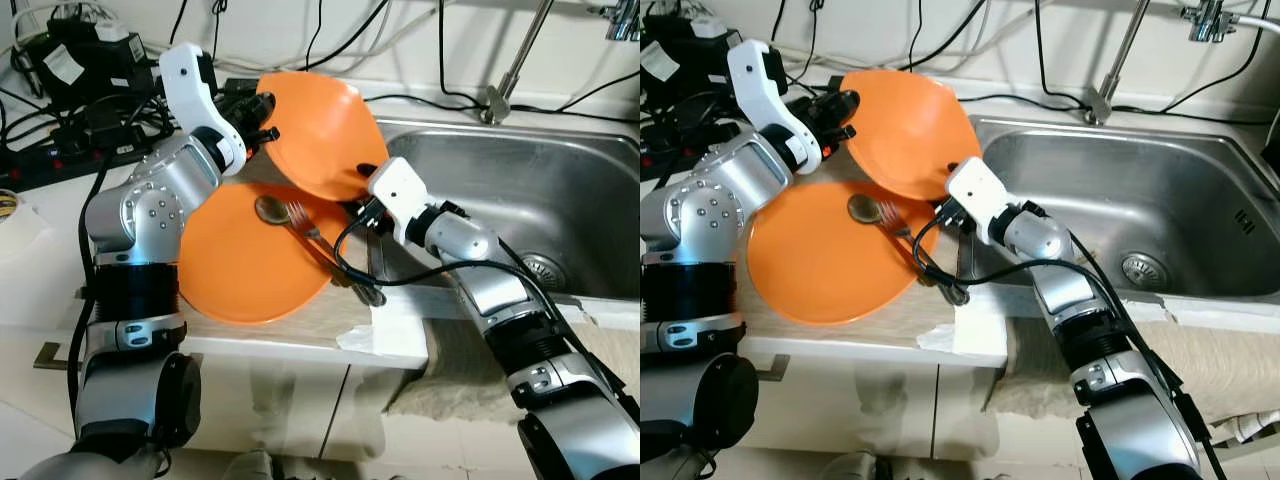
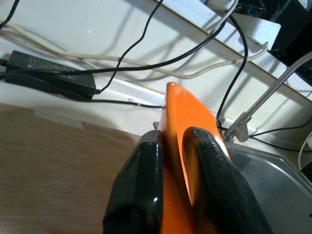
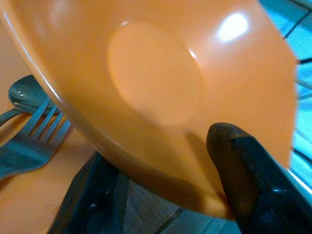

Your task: Kitchen organization

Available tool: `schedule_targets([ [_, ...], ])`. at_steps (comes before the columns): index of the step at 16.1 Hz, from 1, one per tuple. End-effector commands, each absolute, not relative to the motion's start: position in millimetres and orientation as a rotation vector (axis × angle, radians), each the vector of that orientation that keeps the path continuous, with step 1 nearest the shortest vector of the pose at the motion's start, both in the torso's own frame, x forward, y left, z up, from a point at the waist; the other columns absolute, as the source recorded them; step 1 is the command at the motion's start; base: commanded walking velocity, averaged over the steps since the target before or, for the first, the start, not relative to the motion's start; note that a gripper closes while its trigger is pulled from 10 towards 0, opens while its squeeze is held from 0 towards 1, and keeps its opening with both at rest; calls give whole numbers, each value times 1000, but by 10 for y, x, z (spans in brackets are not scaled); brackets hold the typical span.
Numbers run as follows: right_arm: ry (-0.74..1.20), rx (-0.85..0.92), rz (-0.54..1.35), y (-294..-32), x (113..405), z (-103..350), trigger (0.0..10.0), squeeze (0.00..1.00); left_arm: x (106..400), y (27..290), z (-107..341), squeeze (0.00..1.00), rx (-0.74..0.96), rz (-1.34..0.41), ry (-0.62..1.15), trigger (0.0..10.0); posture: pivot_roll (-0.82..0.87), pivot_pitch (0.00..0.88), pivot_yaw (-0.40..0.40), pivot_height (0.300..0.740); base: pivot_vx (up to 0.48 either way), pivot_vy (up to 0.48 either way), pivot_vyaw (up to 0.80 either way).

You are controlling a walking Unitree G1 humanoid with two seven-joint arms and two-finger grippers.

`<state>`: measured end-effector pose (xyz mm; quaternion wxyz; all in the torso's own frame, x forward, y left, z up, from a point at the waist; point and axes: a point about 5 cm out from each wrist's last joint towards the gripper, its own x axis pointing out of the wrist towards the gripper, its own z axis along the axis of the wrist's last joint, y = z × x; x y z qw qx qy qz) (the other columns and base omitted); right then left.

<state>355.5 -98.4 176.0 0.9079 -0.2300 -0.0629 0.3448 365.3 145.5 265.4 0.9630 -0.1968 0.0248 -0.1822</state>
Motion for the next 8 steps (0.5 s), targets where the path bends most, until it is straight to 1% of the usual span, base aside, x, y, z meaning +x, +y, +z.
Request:
schedule_targets([
  [1,-189,-322,519,-1341,3644,1992,0,39,3636,1487,2442,1000,-354,-354,129,10000,44,0,-23,740,0,0,0],
  [4,-185,-320,519,-1339,3636,1982,0,43,3643,1487,2424,1000,-334,-349,131,10000,43,0,-21,740,0,0,0],
  [6,-184,-325,512,-1351,3630,1984,0,43,3632,1490,2403,1000,-281,-359,125,10000,40,0,-15,740,0,0,0],
  [8,-181,-327,505,-1379,3624,1985,0,43,3592,1522,2407,1000,-181,-364,100,10000,41,0,-13,740,0,0,0],
])
